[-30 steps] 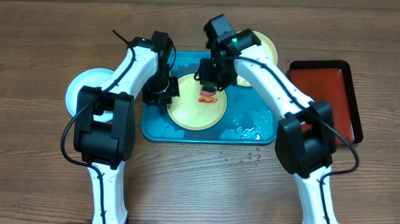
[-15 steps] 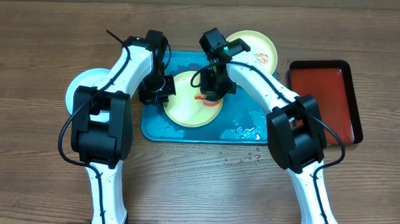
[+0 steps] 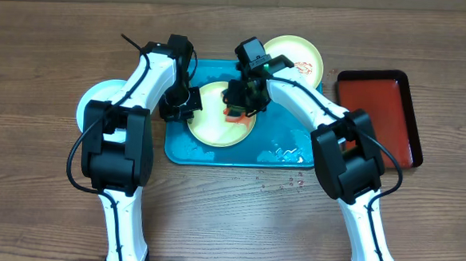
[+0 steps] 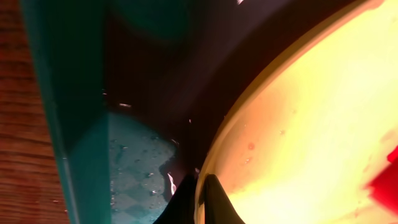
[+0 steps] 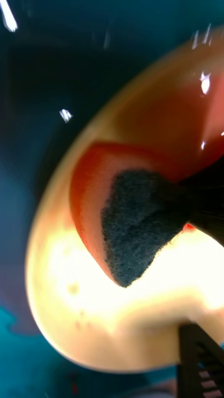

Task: Clean dirty plates on tray and stack at the side
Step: 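Scrub the yellow plate with the sponge in the right gripper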

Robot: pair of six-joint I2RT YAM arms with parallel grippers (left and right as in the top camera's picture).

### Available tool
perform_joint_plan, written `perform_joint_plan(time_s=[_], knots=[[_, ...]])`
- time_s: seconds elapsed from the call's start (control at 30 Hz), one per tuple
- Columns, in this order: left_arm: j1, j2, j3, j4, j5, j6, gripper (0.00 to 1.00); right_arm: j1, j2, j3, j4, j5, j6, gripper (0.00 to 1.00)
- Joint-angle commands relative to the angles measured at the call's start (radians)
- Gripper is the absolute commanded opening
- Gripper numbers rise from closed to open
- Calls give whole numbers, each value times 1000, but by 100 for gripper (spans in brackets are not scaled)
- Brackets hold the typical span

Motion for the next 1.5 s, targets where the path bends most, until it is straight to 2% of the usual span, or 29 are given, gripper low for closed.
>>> perform_joint_plan(time_s=[0.0, 0.27, 0.5, 0.63, 0.73, 0.8, 0.9, 1.1, 1.23, 1.47], knots=[[8, 11, -34, 13, -64, -6, 4, 76, 72, -35, -12, -109, -12, 4], [8, 11, -34, 18, -64, -2, 4, 79, 70, 41, -185, -61, -86, 4], [9, 11, -34, 19, -64, 2, 4, 48, 53, 154, -380, 321, -85, 4], [9, 11, -34, 20, -64, 6, 4, 50, 56, 159, -346, 490, -85, 4], [9, 11, -34, 22, -64, 19, 4, 52, 74, 159, -283, 503, -81, 4], [9, 11, -34, 24, -64, 21, 4, 54, 97, 159, -240, 472, -74, 4], [9, 11, -34, 30, -64, 21, 4, 56, 143, 159, -175, 305, -74, 4], [8, 11, -34, 45, -30, 39, 4, 57, 202, 159, -21, -244, -52, 4], [8, 11, -34, 53, -29, 39, 4, 63, 201, 160, -1, -301, 5, 4], [8, 11, -34, 55, -30, 39, 4, 47, 196, 160, -156, -296, -48, 4]])
